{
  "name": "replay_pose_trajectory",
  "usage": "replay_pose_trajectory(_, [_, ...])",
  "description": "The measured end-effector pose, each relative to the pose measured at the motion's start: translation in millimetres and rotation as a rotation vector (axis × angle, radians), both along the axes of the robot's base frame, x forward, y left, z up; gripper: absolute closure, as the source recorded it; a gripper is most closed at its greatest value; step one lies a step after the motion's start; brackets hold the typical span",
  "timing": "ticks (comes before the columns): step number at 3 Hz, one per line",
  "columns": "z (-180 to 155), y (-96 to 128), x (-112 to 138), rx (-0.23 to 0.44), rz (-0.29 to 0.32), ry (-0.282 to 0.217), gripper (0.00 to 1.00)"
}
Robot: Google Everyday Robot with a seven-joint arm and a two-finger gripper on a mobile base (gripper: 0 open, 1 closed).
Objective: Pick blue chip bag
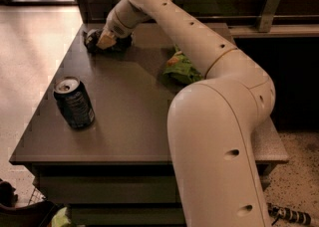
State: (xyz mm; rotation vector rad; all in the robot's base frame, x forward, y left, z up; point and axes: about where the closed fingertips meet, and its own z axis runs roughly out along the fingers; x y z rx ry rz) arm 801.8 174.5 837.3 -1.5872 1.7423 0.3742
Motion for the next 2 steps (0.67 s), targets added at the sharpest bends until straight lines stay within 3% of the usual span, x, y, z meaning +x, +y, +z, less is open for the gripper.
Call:
replay_pose_trajectory(1, [-2.8, 2.3, -0.5, -0.001, 0.003, 0.004, 1.00])
replay_pose_trajectory(2, [-2.7, 2.3, -0.5, -0.001, 0.003, 0.004, 1.00])
